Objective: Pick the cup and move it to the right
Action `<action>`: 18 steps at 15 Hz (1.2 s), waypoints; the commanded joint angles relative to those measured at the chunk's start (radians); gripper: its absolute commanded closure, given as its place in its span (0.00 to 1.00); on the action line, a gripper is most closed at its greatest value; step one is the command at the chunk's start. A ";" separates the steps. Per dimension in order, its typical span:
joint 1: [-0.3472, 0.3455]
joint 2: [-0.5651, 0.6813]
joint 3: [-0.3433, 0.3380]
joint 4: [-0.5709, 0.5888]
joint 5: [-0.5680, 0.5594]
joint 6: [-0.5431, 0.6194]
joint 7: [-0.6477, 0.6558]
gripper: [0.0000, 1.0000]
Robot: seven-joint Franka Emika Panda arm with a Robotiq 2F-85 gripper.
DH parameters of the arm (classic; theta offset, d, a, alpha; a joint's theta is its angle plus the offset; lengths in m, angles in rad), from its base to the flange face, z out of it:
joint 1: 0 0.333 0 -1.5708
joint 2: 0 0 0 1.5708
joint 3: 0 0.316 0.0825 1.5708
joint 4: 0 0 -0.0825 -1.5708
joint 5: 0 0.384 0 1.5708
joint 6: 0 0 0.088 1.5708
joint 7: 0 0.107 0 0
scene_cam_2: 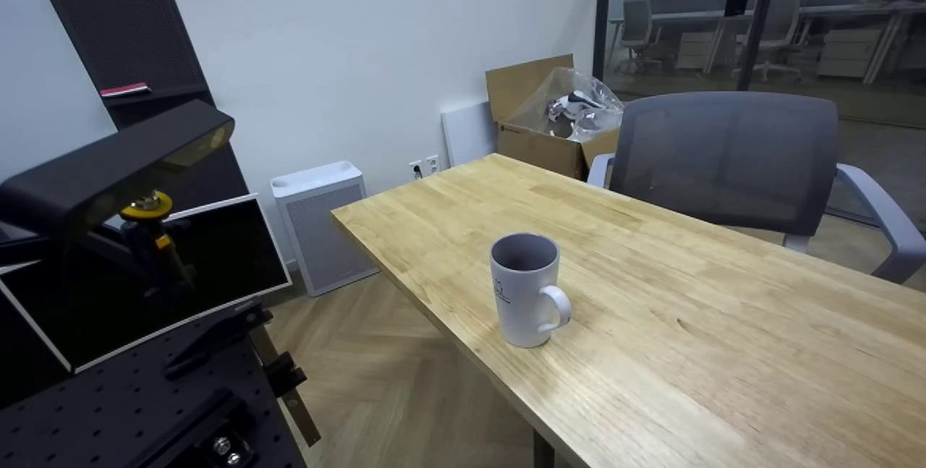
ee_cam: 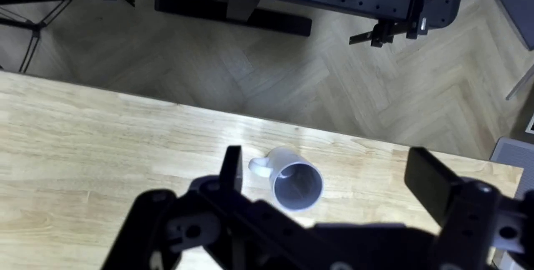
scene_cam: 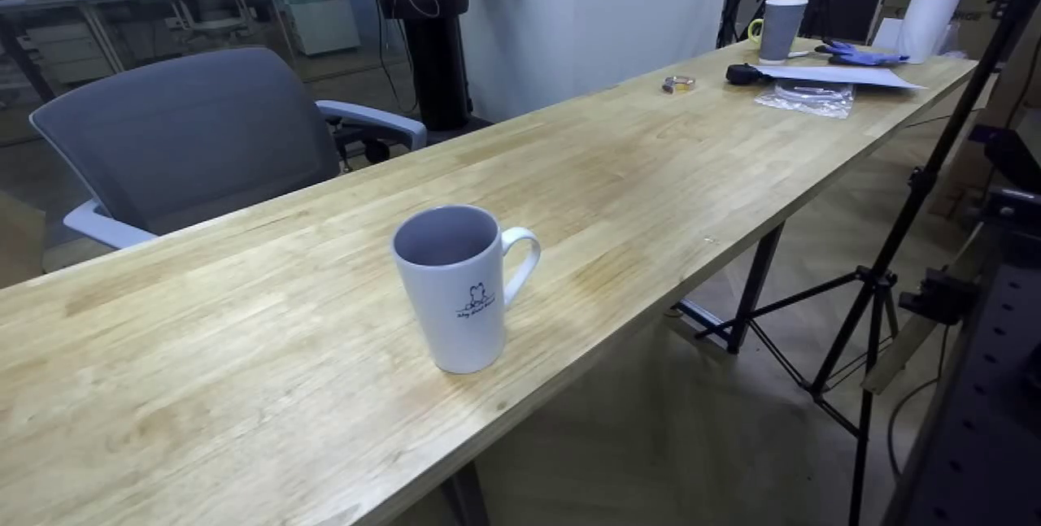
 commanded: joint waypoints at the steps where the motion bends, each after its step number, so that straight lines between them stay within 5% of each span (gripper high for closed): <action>1: 0.005 0.016 0.024 -0.009 -0.002 0.109 -0.005 0.00; 18: 0.099 0.184 0.138 0.005 -0.013 0.363 -0.003 0.00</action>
